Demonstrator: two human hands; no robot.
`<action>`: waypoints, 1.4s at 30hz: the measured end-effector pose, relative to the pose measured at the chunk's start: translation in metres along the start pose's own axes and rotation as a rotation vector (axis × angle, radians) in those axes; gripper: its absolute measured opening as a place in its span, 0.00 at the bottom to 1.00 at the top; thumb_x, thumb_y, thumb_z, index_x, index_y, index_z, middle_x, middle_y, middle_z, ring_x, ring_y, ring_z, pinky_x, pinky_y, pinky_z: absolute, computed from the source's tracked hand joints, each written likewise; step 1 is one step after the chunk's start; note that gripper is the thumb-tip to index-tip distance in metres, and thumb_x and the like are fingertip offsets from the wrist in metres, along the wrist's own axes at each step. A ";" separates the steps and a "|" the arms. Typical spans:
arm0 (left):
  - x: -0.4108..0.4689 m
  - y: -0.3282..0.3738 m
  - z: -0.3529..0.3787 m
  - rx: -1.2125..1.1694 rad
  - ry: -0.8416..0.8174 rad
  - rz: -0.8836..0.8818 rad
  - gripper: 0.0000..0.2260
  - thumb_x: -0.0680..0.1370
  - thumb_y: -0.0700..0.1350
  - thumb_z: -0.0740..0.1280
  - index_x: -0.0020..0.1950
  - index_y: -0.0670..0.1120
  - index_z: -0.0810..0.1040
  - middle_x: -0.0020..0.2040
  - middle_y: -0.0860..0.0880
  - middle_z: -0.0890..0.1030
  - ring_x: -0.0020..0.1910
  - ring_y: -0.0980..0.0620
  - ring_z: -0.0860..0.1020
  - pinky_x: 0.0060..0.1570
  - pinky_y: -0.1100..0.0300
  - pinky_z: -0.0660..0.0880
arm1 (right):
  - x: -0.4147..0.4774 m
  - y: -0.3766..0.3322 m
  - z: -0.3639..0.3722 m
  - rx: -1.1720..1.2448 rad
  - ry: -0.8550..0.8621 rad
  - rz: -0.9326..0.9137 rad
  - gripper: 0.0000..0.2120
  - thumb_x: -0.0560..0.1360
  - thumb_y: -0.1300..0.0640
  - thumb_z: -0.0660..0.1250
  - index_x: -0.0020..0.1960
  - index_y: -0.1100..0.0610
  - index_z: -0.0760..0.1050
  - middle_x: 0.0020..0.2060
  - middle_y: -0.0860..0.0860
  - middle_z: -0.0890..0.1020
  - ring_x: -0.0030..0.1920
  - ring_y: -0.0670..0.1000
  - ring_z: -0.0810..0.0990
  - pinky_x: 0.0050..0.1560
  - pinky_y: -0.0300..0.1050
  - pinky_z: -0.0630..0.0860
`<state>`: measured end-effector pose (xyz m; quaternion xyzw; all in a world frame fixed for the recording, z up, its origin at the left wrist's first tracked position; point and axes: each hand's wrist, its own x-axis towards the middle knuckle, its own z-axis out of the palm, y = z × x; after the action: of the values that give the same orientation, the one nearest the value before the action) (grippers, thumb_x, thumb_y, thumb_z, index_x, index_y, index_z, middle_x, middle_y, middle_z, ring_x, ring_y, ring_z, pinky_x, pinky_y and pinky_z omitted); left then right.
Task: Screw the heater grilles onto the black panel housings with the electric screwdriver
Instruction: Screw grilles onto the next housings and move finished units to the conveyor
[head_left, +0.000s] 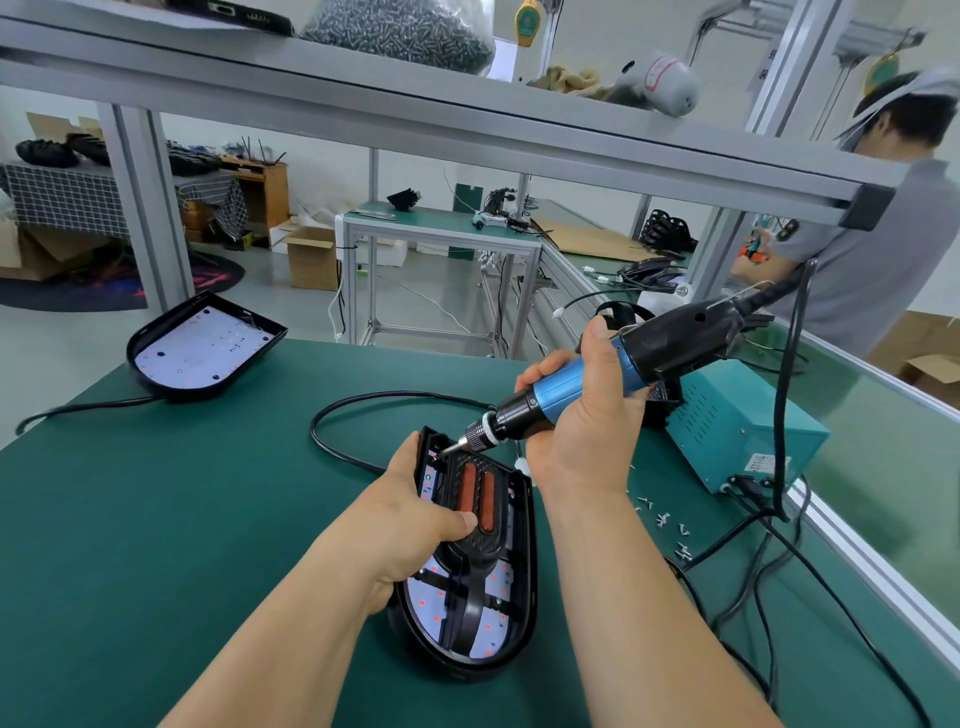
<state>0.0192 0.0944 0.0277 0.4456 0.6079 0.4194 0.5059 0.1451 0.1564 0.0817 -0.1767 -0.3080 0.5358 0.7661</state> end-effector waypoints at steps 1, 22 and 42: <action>0.000 0.000 0.000 0.000 -0.002 0.000 0.42 0.73 0.33 0.73 0.79 0.56 0.58 0.58 0.49 0.83 0.59 0.46 0.80 0.69 0.48 0.70 | 0.000 0.000 0.000 0.006 0.002 0.002 0.07 0.70 0.52 0.73 0.40 0.49 0.75 0.27 0.52 0.73 0.27 0.51 0.73 0.35 0.46 0.75; -0.001 0.000 0.000 -0.027 -0.001 0.011 0.41 0.73 0.32 0.73 0.79 0.56 0.58 0.56 0.49 0.84 0.56 0.47 0.81 0.67 0.49 0.72 | 0.001 0.000 0.002 -0.004 0.010 0.006 0.08 0.70 0.53 0.72 0.42 0.51 0.73 0.27 0.53 0.72 0.27 0.52 0.72 0.35 0.46 0.74; -0.002 0.001 0.001 -0.015 0.003 0.002 0.41 0.73 0.32 0.73 0.79 0.55 0.59 0.56 0.49 0.84 0.57 0.45 0.81 0.67 0.47 0.72 | 0.000 -0.001 0.004 -0.006 0.004 -0.003 0.08 0.70 0.52 0.73 0.34 0.45 0.77 0.27 0.53 0.72 0.27 0.52 0.72 0.34 0.46 0.74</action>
<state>0.0200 0.0928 0.0290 0.4419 0.6051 0.4251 0.5079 0.1434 0.1555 0.0852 -0.1796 -0.3085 0.5332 0.7670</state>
